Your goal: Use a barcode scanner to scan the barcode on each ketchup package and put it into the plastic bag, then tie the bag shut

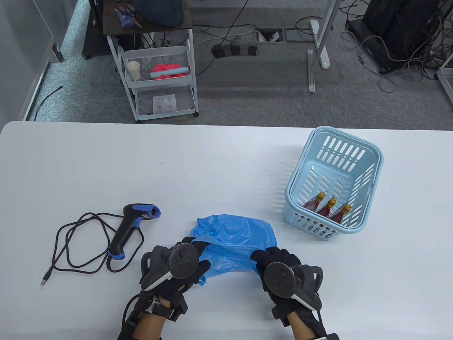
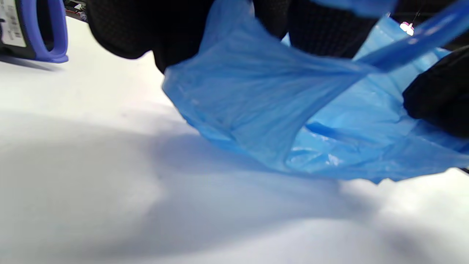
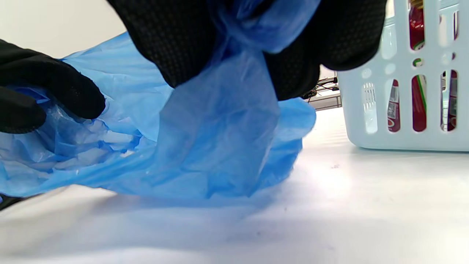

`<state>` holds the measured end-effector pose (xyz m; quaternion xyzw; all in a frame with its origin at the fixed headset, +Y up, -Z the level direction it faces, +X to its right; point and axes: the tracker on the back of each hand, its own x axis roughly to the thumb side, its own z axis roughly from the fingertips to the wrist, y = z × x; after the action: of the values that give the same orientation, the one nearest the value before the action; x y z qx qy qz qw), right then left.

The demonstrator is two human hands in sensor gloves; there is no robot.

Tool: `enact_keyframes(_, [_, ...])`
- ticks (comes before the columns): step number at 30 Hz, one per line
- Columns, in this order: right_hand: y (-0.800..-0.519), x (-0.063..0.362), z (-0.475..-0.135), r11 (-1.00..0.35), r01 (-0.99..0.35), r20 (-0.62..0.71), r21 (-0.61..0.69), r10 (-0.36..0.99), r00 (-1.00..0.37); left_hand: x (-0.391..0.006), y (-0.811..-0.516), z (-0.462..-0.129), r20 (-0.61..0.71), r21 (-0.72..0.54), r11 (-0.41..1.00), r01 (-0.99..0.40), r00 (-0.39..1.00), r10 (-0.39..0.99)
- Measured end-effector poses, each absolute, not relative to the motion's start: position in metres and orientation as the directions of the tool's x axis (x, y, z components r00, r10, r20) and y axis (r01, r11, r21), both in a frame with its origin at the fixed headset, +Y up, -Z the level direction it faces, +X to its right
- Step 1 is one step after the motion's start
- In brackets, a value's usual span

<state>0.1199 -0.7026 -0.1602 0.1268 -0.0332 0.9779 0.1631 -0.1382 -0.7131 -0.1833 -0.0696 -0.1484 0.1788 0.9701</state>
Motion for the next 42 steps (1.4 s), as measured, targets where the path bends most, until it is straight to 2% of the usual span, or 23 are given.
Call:
enact_keyframes(8, [-0.677,0.127,-0.161,-0.897,-0.441,0.259,0.030,0.433,-0.863,-0.142,-0.695,-0.179,0.280,-0.137,0.910,-0.391,0.866,0.414])
enact_keyframes(16, [-0.665,0.134,-0.163,-0.837,-0.541,0.248,0.089,0.544,-0.801,-0.144,-0.678,-0.174,0.303,-0.096,0.887,-0.451,0.836,0.458])
enact_keyframes(22, [-0.666,0.138,-0.169,-0.773,-0.608,0.208,0.182,0.635,-0.744,-0.148,-0.675,-0.173,0.308,-0.107,0.856,-0.506,0.801,0.512])
enact_keyframes(26, [-0.682,0.138,-0.181,-0.747,-0.614,0.138,0.256,0.657,-0.741,-0.146,-0.682,-0.175,0.295,-0.142,0.861,-0.488,0.809,0.508])
enact_keyframes(29, [-0.705,0.133,-0.191,-0.775,-0.557,0.106,0.299,0.607,-0.788,-0.141,-0.696,-0.180,0.276,-0.189,0.898,-0.398,0.856,0.437])
enact_keyframes(32, [-0.733,0.125,-0.196,-0.836,-0.441,0.112,0.327,0.498,-0.860,-0.135,-0.718,-0.185,0.253,-0.246,0.923,-0.294,0.900,0.354])
enact_keyframes(36, [-0.764,0.111,-0.195,-0.897,-0.254,0.152,0.363,0.325,-0.933,-0.129,-0.742,-0.190,0.244,-0.303,0.940,-0.158,0.940,0.237])
enact_keyframes(37, [-0.775,0.107,-0.194,-0.921,-0.157,0.183,0.357,0.234,-0.955,-0.127,-0.748,-0.191,0.239,-0.300,0.948,-0.108,0.953,0.185])
enact_keyframes(38, [-0.778,0.106,-0.193,-0.938,-0.087,0.203,0.335,0.162,-0.966,-0.126,-0.752,-0.192,0.240,-0.306,0.949,-0.076,0.958,0.154])
enact_keyframes(39, [-0.778,0.106,-0.190,-0.959,-0.101,0.224,0.266,0.163,-0.961,-0.127,-0.754,-0.192,0.237,-0.310,0.949,-0.059,0.962,0.137])
enact_keyframes(42, [-0.777,0.104,-0.187,-0.970,0.022,0.255,0.243,0.042,-0.966,-0.133,-0.756,-0.194,0.221,-0.309,0.951,-0.022,0.971,0.094])
